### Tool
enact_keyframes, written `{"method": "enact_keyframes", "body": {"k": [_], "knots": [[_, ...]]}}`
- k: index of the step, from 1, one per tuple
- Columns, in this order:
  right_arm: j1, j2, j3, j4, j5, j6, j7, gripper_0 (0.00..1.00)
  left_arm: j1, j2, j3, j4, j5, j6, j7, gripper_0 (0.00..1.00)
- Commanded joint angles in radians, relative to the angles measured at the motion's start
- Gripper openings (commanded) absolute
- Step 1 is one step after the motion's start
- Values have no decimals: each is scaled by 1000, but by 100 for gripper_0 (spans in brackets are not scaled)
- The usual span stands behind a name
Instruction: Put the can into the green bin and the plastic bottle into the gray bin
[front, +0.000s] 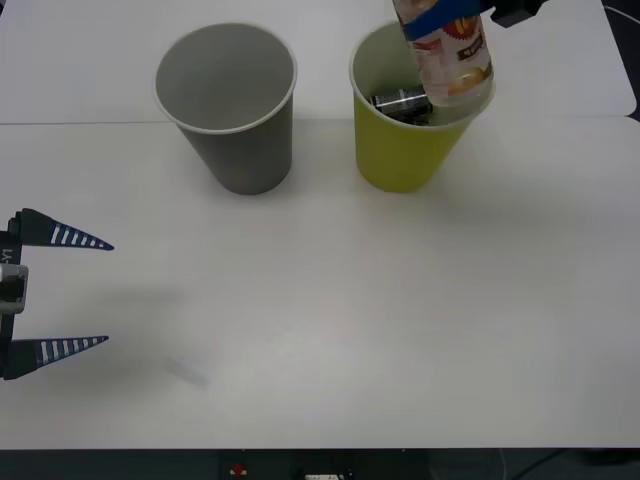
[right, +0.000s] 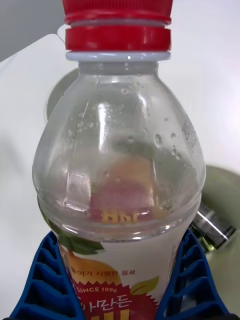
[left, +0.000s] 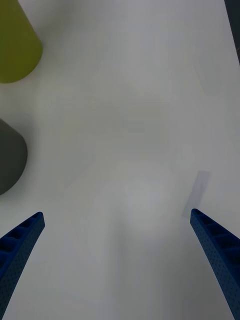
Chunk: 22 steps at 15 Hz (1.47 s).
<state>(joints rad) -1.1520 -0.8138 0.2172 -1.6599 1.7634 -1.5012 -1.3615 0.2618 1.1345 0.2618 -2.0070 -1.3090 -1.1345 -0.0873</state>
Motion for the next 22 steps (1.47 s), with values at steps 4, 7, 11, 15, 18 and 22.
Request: {"method": "enact_keyframes", "body": {"k": [4,7,11,15,18,22], "knots": [[-215,275,91,241,205,7,25,0,0,0,0,0,0,0,0,100],[-282,387,116,367,277,55,42,0,0,0,0,0,0,0,0,100],[-344,501,149,548,326,173,104,0,0,0,0,0,0,0,0,100],[-356,556,243,646,352,338,122,0,0,0,0,0,0,0,0,100],[-356,568,272,663,366,369,125,0,0,0,0,0,0,0,0,100],[-356,568,274,663,366,369,125,22,0,0,0,0,0,0,0,100]]}}
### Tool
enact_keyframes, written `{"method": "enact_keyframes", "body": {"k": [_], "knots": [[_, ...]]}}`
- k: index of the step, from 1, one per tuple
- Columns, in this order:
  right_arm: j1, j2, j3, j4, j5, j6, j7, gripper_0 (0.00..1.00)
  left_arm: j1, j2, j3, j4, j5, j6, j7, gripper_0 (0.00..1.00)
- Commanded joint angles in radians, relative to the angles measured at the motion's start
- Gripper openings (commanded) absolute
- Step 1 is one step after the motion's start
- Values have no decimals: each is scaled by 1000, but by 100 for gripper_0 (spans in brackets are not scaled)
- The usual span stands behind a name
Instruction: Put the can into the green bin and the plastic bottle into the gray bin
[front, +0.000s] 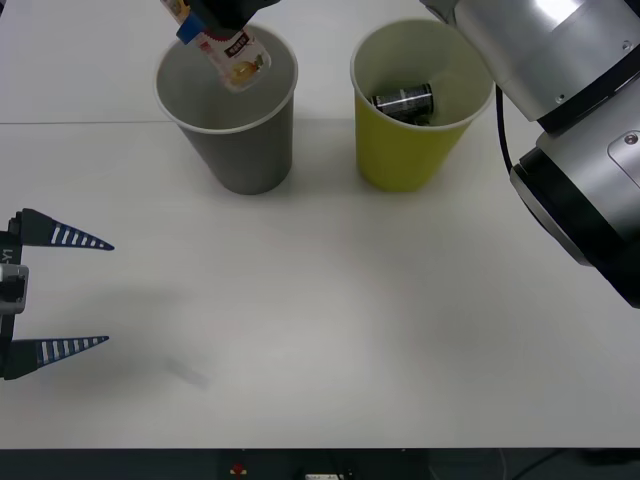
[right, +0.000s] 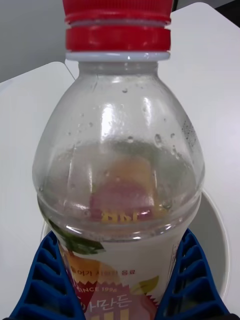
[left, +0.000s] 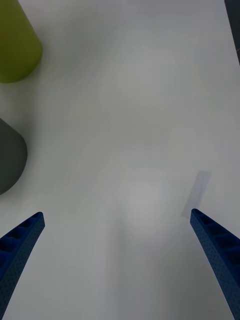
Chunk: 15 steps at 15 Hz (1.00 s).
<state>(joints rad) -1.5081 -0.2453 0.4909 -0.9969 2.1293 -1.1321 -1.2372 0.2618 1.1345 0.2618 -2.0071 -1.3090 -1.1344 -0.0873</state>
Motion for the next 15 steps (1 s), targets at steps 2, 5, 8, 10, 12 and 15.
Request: {"method": "enact_keyframes", "body": {"k": [2,5,8,10,12,15], "knots": [[0,0,0,0,-2,-1,1,87,0,0,0,0,0,0,0,100],[0,-6,0,0,-6,-6,1,100,0,0,0,0,0,0,0,100],[2,-34,-15,-5,-9,-41,16,100,0,0,0,0,0,0,0,100],[2,-68,-77,-29,-20,-138,58,100,0,0,0,0,0,0,0,100],[12,-109,-127,-72,-40,-221,79,100,0,0,0,0,0,0,0,100],[83,-192,-179,-220,-74,-299,74,100,0,0,0,0,0,0,0,100]]}}
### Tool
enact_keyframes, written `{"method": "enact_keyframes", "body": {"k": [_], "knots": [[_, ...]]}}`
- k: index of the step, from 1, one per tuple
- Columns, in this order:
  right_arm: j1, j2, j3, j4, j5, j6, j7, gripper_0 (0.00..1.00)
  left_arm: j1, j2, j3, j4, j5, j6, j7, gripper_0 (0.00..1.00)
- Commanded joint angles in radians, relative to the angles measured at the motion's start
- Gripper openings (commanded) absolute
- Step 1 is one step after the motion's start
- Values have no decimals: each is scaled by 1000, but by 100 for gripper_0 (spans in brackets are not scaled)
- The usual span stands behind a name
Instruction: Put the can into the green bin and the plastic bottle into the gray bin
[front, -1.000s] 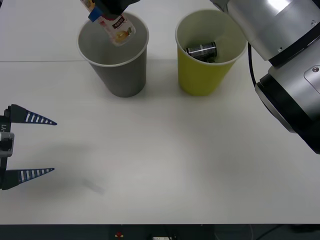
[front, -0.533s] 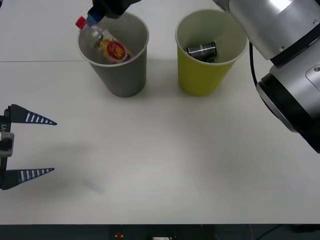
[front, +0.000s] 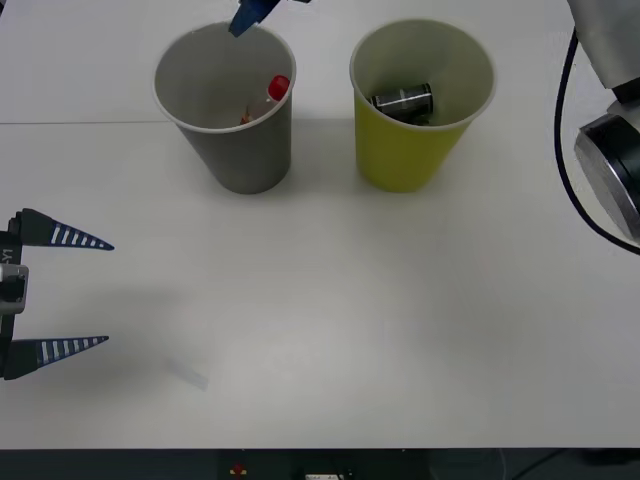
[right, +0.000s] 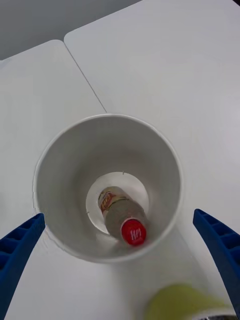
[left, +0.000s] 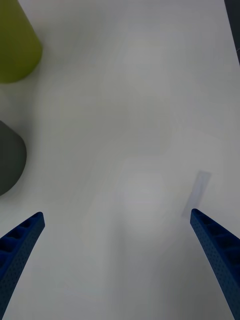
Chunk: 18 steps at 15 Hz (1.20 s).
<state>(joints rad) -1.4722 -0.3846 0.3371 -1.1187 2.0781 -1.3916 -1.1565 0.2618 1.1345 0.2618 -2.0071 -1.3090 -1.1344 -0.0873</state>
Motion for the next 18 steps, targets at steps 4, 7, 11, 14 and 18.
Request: {"method": "enact_keyframes", "body": {"k": [4,7,11,14,18], "knots": [[204,-212,-66,-317,-151,-41,-14,100,0,0,0,0,0,0,0,100],[352,-326,-133,-490,-240,-41,21,100,0,0,0,0,0,0,0,100],[592,-462,-259,-716,-337,-41,46,100,0,0,0,0,0,0,0,100],[814,-543,-405,-863,-441,-44,132,100,0,0,0,0,0,0,0,100],[1027,-586,-589,-923,-570,-162,307,100,0,0,0,0,0,0,0,100]]}}
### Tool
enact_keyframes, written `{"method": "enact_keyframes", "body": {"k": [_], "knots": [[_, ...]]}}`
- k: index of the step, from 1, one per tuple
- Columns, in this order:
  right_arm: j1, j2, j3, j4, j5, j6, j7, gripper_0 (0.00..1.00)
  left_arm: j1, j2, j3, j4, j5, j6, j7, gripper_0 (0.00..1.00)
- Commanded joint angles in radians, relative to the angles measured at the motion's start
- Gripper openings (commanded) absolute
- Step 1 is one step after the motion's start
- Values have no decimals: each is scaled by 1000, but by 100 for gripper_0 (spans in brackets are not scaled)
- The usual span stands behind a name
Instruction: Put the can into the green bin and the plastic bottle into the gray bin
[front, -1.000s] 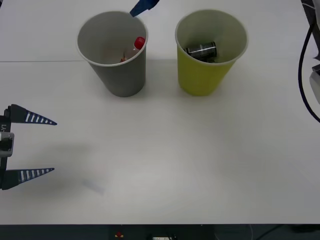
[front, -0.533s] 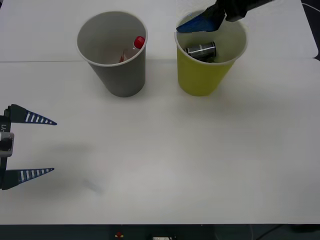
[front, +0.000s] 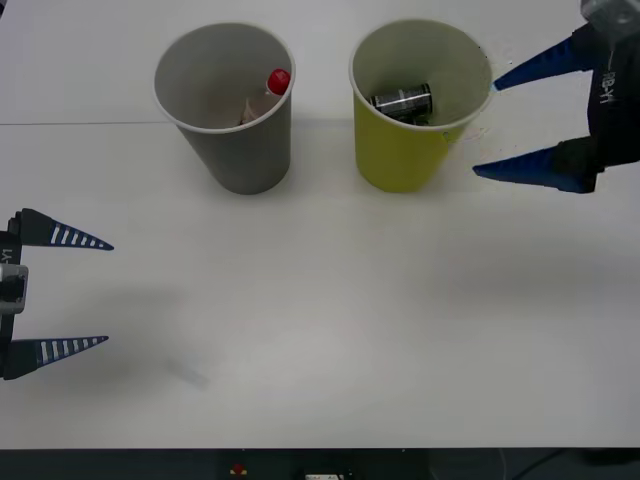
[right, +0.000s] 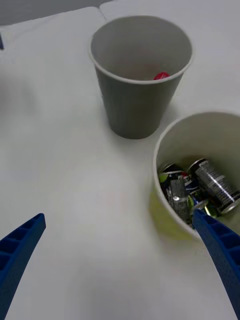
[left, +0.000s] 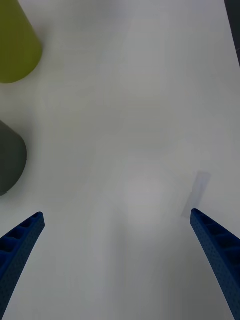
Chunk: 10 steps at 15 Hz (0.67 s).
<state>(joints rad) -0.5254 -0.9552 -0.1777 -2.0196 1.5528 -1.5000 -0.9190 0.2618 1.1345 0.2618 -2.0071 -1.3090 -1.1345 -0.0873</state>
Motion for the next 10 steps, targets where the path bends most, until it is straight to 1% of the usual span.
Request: {"method": "enact_keyframes", "body": {"k": [1,4,7,10], "knots": [[133,-30,-109,-37,-68,-69,109,100,0,0,0,0,0,0,0,100],[274,-40,-201,-70,-128,-69,200,100,0,0,0,0,0,0,0,100],[381,-42,-270,-73,-174,-69,298,100,0,0,0,0,0,0,0,100],[461,-40,-310,-71,-183,-68,371,100,0,0,0,0,0,0,0,100]]}}
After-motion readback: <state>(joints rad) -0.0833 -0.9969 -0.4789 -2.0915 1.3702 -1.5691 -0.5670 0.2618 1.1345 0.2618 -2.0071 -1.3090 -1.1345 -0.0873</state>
